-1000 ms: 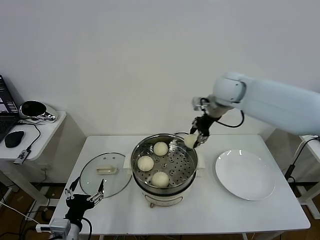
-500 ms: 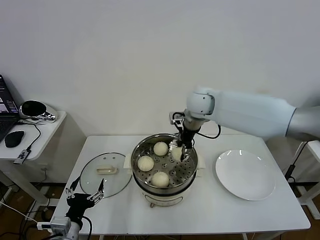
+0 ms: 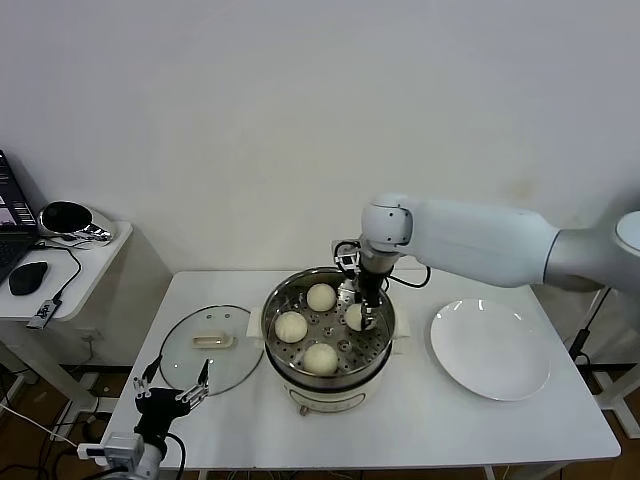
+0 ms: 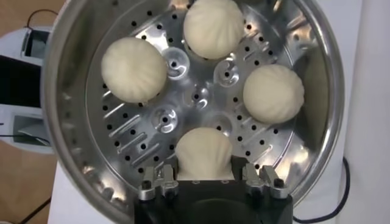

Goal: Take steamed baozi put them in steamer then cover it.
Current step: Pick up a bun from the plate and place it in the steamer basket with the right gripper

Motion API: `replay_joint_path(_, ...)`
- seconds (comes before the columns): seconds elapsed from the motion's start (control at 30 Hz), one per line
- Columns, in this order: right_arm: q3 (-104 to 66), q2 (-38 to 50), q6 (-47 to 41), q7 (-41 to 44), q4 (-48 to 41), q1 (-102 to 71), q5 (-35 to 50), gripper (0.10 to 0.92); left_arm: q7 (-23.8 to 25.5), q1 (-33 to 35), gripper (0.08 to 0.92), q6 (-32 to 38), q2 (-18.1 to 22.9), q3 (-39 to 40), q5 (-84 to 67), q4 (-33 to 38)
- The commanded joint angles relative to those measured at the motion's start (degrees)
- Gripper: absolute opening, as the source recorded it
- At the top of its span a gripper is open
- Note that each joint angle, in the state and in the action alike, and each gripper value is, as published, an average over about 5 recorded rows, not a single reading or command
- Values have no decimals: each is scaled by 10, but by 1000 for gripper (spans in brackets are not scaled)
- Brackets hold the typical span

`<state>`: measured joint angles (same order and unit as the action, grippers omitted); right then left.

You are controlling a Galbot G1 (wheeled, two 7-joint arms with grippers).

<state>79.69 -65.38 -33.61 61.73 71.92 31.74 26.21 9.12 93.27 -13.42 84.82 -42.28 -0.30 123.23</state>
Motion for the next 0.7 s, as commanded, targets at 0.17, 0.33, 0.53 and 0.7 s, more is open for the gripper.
replay_joint_path(0.17, -29, 14, -6, 3, 7, -13, -2, 668, 0, -2, 823, 0, 2, 2, 1, -4)
replay_joint_path(0.33, -44, 66, -5, 6, 44, 17, 8, 795, 3, 0, 823, 0, 2, 0, 0, -2)
replay_joint_path(0.53, -141, 189, 10, -56, 117, 28, 52, 822, 4, -5, 823, -9, 0, -1, -28, -1)
replay_joint_path(0.7, -196, 279, 58, -227, 169, 19, 126, 823, -6, -14, 823, -7, -3, 8, -60, -18)
